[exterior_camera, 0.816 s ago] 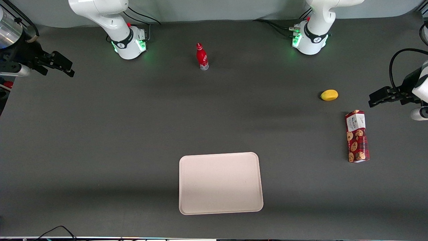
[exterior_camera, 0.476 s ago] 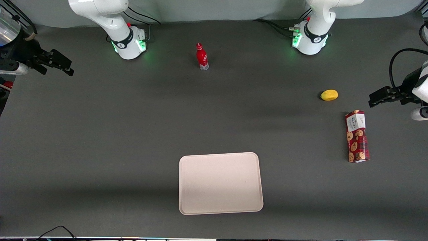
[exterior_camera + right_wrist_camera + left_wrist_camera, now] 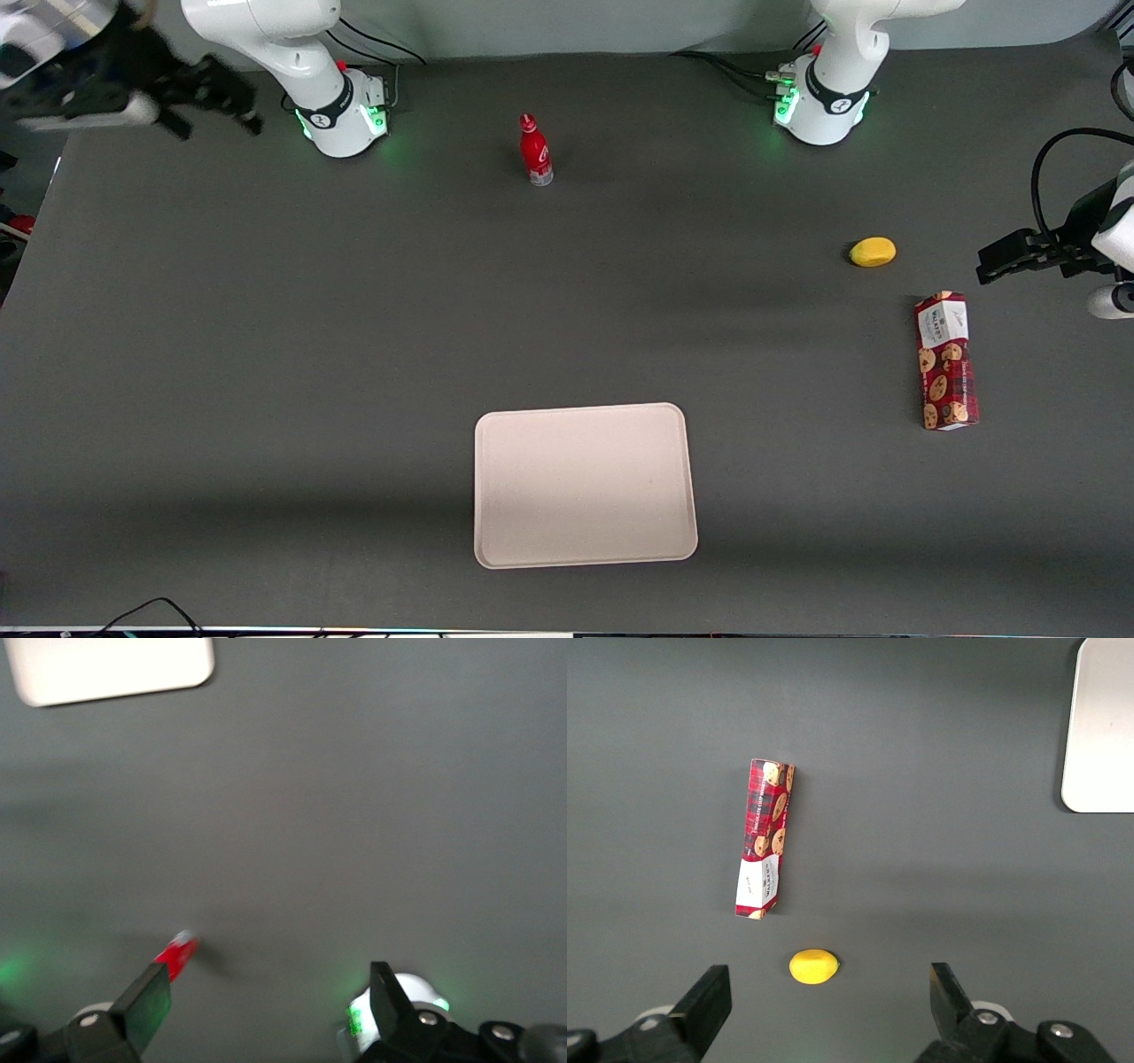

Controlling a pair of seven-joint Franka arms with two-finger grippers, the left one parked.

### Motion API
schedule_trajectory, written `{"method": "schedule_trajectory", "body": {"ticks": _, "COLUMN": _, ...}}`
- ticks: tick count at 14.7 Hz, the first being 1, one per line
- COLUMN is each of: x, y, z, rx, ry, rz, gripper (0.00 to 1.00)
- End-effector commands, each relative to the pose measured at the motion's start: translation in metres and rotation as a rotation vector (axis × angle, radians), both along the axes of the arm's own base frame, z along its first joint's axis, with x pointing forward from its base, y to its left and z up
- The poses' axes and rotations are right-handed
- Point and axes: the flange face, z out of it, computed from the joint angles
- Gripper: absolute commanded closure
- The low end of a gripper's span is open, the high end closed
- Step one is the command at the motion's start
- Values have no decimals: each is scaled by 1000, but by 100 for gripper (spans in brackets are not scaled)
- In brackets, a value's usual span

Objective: Place coke bottle on tray
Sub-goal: 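Move the open right gripper over the red Coke bottle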

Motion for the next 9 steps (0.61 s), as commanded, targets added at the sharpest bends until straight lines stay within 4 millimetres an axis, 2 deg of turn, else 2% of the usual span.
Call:
{"method": "schedule_trajectory", "body": {"ticks": 1, "x": -49, "y": 85, "z": -1, "rx": 1, "ry": 59, "rz": -49, "gripper": 0}}
{"method": "schedule_trajectory", "body": {"ticks": 2, "x": -66, "y": 117, "z": -13, "rx": -8, "ry": 86, "rz": -38, "gripper": 0}}
{"method": "schedule_trajectory", "body": {"ticks": 4, "x": -86, "y": 156, "z": -52, "rx": -48, "ry": 111, "rz": -62, "gripper": 0}}
{"method": "schedule_trajectory", "body": {"ticks": 8, "x": -136, "y": 223, "z": -160, "rx": -84, "ry": 117, "rz": -115, "gripper": 0}}
{"method": "schedule_trajectory", "body": {"ticks": 9, "x": -148, "y": 235, "z": -185, "rx": -96, "ry": 106, "rz": -125, "gripper": 0}}
